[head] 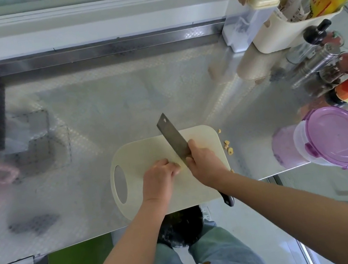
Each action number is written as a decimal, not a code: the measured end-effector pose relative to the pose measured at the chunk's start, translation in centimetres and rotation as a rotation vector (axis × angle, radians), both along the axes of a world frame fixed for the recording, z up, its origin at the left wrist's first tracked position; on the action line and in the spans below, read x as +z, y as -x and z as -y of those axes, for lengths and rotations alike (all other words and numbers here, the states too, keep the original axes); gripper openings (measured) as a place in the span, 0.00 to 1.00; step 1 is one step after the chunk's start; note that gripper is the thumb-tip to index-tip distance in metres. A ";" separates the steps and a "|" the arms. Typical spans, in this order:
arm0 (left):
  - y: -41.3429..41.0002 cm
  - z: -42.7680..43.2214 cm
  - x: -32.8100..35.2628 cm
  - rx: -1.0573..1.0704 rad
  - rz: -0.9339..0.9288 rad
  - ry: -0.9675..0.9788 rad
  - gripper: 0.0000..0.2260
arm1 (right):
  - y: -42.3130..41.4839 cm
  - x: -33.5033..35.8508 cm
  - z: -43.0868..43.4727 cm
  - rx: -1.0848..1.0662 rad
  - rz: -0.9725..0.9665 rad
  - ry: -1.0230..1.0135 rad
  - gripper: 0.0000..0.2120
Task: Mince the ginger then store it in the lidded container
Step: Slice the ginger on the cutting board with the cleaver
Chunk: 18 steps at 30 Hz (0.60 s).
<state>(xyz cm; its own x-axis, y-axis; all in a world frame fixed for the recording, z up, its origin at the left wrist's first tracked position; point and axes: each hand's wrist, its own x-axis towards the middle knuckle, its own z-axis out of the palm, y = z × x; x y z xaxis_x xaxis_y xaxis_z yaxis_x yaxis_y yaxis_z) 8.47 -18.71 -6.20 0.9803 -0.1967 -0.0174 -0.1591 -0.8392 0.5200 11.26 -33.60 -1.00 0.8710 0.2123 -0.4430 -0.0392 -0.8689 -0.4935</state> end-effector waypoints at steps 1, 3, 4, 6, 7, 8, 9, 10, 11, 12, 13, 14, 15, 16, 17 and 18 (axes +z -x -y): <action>0.0 0.0 0.0 0.000 -0.003 0.002 0.14 | -0.1 0.4 0.2 0.017 0.002 -0.011 0.04; -0.1 0.0 0.0 -0.003 -0.014 -0.008 0.14 | 0.0 1.1 0.3 0.061 -0.003 -0.002 0.04; -0.1 0.0 -0.1 -0.002 -0.022 -0.019 0.14 | 0.2 1.4 0.3 0.081 -0.009 0.013 0.04; -0.1 -0.1 -0.2 0.008 -0.038 -0.029 0.14 | 0.5 1.5 0.1 0.115 -0.022 0.053 0.05; -0.1 -0.1 -0.3 0.011 -0.045 -0.024 0.13 | 0.7 1.6 0.0 0.125 -0.029 0.070 0.06; -0.1 -0.1 -0.3 0.013 -0.049 -0.019 0.13 | 0.8 1.7 0.0 0.131 -0.036 0.082 0.06; -0.1 -0.1 -0.4 0.012 -0.052 -0.015 0.13 | 0.9 1.8 -0.1 0.135 -0.040 0.089 0.06; -0.1 -0.1 -0.4 0.010 -0.054 -0.012 0.13 | 1.0 1.9 -0.1 0.138 -0.044 0.094 0.06; -0.2 -0.1 -0.3 0.010 -0.055 -0.008 0.13 | 1.1 2.0 -0.1 0.141 -0.045 0.095 0.06; -0.2 -0.1 -0.3 0.011 -0.054 -0.006 0.13 | 1.2 2.1 -0.2 0.142 -0.048 0.101 0.06; -0.2 -0.1 -0.3 0.013 -0.054 -0.008 0.13 | 1.3 2.1 -0.2 0.144 -0.049 0.106 0.06; -0.2 0.0 -0.2 0.012 -0.057 -0.013 0.13 | 1.4 2.1 -0.2 0.144 -0.050 0.112 0.07; -0.2 0.0 -0.2 0.009 -0.058 -0.016 0.14 | 1.5 2.1 -0.2 0.141 -0.051 0.118 0.10; -0.2 0.0 -0.2 0.004 -0.055 -0.018 0.14 | 1.5 2.0 -0.3 0.137 -0.051 0.126 0.12; -0.2 0.1 -0.2 0.001 -0.052 -0.019 0.14 | 1.6 1.8 -0.4 0.129 -0.050 0.130 0.14; -0.2 0.1 -0.1 0.001 -0.047 -0.019 0.14 | 1.7 1.7 -0.5 0.117 -0.052 0.133 0.16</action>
